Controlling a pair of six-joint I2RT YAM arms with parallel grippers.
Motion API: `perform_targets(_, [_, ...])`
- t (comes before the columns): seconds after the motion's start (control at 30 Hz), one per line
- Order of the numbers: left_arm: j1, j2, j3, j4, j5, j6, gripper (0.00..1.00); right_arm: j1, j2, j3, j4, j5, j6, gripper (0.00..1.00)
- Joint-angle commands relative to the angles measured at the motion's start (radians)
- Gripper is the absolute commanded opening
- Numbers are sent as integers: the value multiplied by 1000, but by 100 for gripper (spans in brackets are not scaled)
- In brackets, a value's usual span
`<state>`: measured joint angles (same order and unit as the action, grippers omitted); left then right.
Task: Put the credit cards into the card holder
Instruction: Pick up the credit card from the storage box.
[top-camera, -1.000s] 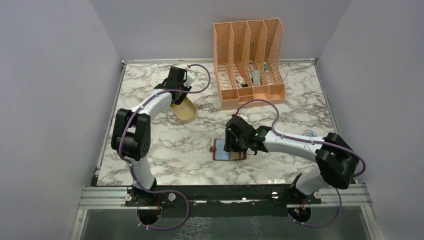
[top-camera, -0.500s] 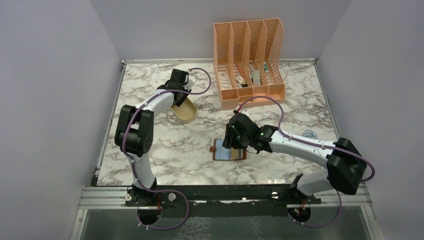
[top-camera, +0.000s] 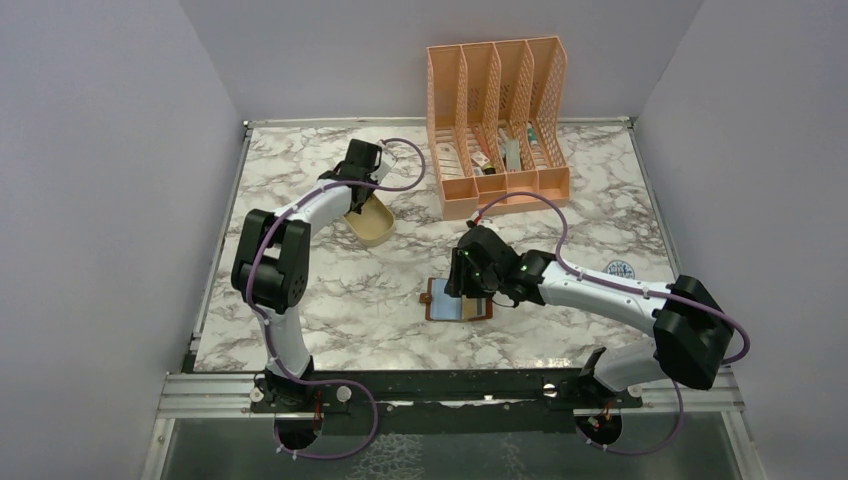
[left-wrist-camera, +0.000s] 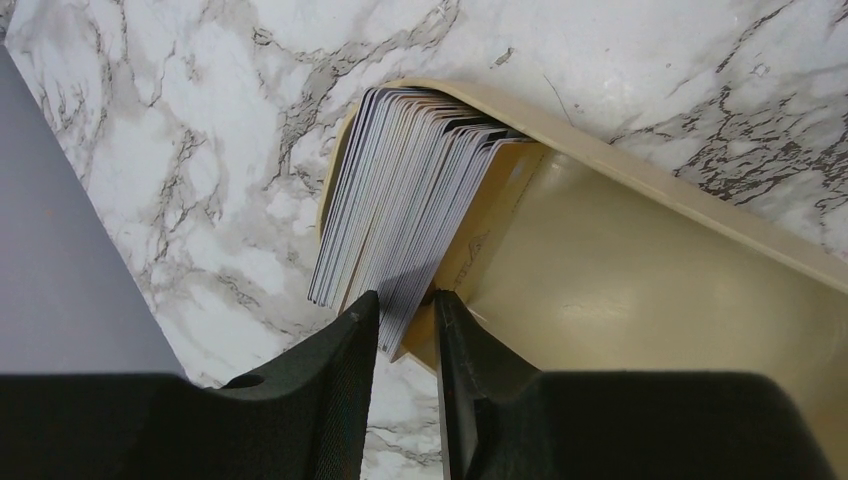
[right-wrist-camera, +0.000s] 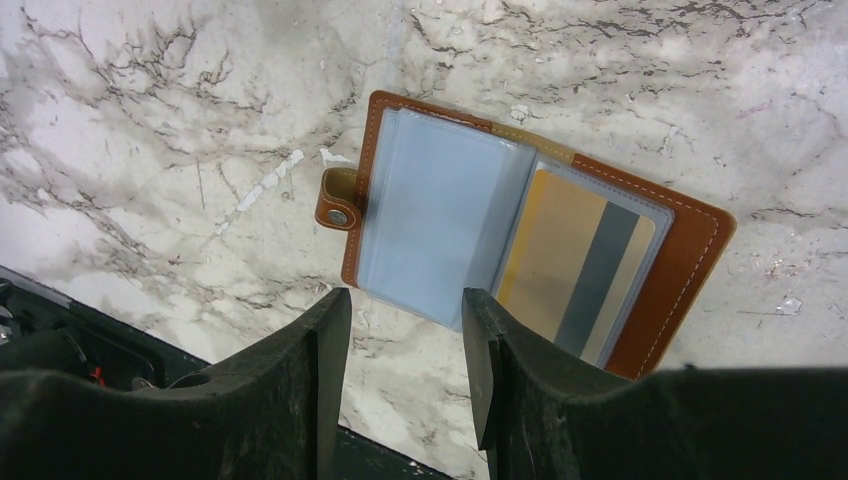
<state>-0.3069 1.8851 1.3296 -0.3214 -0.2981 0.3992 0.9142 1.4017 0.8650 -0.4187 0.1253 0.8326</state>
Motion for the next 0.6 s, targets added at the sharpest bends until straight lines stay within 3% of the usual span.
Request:
perform_targets(0.0, [-6, -1, 29, 17, -58, 19, 29, 0, -25, 2, -3, -13, -13, 46])
perform_targets(0.57, [-15, -29, 42, 6, -90, 18, 16, 0, -41, 0, -13, -8, -4, 46])
